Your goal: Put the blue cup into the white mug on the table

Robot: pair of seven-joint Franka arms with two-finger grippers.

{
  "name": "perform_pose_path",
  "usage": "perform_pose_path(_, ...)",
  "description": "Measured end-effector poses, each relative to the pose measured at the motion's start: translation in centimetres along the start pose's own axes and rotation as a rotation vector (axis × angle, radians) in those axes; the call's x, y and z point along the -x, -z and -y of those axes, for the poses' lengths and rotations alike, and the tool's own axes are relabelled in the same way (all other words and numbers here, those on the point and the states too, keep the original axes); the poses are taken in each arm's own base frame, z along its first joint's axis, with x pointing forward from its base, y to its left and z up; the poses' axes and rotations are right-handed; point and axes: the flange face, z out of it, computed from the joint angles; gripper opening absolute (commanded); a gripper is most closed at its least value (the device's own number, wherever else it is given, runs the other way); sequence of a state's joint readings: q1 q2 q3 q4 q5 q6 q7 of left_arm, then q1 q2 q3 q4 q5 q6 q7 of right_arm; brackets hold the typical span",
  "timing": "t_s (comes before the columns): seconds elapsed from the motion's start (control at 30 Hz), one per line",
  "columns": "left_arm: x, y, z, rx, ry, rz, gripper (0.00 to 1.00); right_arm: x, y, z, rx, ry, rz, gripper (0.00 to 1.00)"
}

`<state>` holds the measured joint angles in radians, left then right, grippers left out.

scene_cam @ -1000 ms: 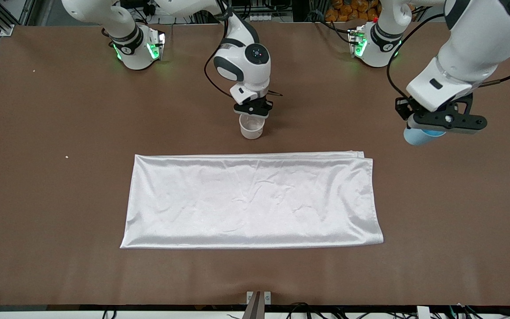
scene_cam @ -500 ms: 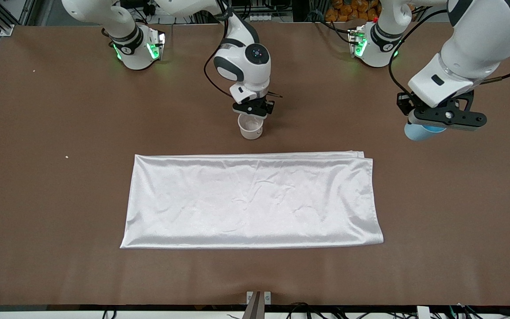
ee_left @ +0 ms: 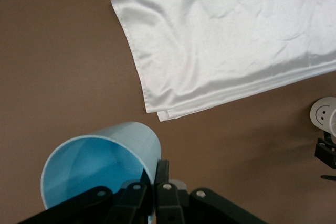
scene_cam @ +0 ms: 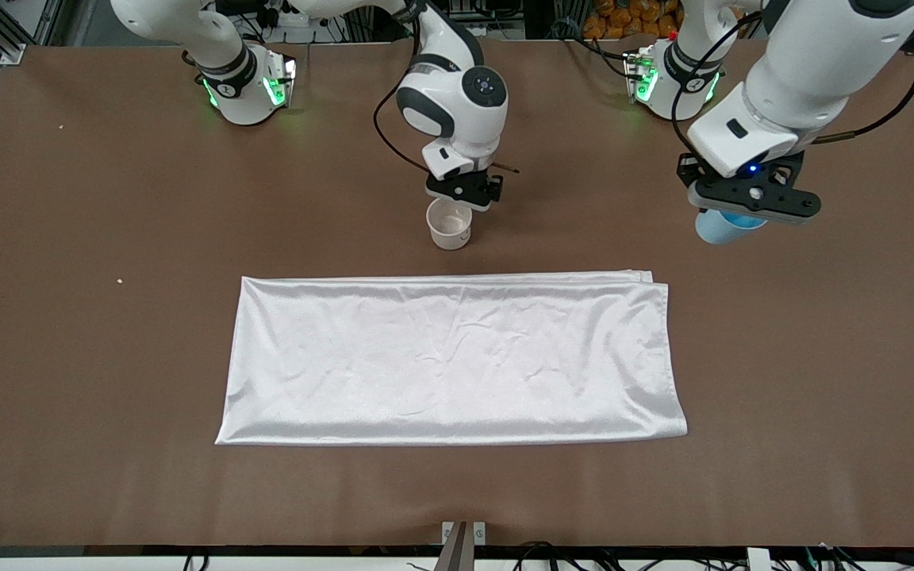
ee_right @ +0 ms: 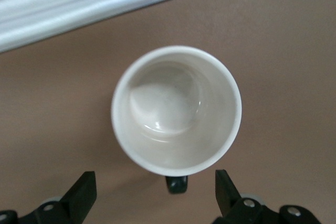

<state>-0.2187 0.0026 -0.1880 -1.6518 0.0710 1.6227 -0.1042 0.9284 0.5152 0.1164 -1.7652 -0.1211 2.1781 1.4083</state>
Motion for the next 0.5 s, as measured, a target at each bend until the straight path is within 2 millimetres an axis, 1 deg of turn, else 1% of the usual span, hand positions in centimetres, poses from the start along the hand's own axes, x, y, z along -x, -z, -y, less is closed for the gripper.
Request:
perform_pose_path(0.13,0.2,0.0,-0.9,-0.001,-0.017,0.005,0.00,-0.5,2.4,0.7,-0.021,-0.007,-0.008,1.00)
perform_pose_path(0.27,0.2,0.0,-1.4,-0.001,-0.026,0.006,0.00,-1.6,3.8,0.8,-0.035,-0.019,-0.014,1.00)
perform_pose_path(0.33,0.3,0.0,-1.8,-0.001,-0.032,0.006,0.00,-2.6,4.2,0.7,-0.040,-0.023,-0.015,1.00)
perform_pose_path(0.4,0.3,0.0,-2.3,-0.001,-0.042,0.006,0.00,-4.2,4.5,0.4,-0.047,-0.027,-0.017,1.00)
perform_pose_path(0.5,0.5,0.0,-3.4,-0.002,-0.062,0.006,0.00,-7.3,5.0,-0.3,-0.058,-0.019,-0.020,1.00)
